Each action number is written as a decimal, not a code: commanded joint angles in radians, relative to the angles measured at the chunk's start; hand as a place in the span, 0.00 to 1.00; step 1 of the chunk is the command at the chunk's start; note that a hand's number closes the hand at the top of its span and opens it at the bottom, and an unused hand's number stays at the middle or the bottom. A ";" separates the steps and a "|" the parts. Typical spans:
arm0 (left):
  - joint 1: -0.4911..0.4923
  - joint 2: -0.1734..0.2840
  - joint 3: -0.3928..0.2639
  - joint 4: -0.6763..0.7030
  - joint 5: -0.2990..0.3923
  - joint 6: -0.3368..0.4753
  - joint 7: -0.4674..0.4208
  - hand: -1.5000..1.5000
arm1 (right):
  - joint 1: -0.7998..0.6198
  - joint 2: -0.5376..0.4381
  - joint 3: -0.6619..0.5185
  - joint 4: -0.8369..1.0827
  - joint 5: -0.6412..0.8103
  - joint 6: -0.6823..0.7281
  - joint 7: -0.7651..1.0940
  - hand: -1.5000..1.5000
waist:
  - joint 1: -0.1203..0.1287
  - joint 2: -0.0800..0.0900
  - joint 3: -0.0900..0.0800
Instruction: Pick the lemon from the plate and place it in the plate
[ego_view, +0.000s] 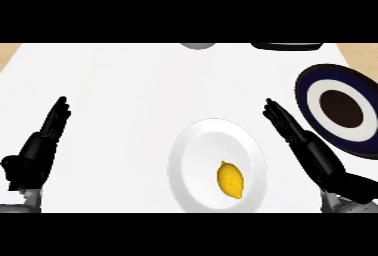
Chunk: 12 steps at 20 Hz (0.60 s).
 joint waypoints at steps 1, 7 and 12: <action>-0.029 -0.045 0.002 0.054 0.009 -0.003 -0.022 0.50 | -0.023 -0.019 0.010 0.007 -0.006 0.081 -0.019 1.00 | 0.002 0.017 0.037; -0.049 -0.057 -0.009 0.089 0.067 -0.037 0.091 0.50 | -0.371 -0.222 0.024 -0.022 0.199 0.239 -0.020 1.00 | 0.041 -0.026 0.018; -0.115 -0.101 -0.010 0.129 0.099 -0.052 0.141 0.50 | -0.232 0.050 -0.006 0.393 0.064 0.214 -0.317 0.00 | 0.030 0.029 0.040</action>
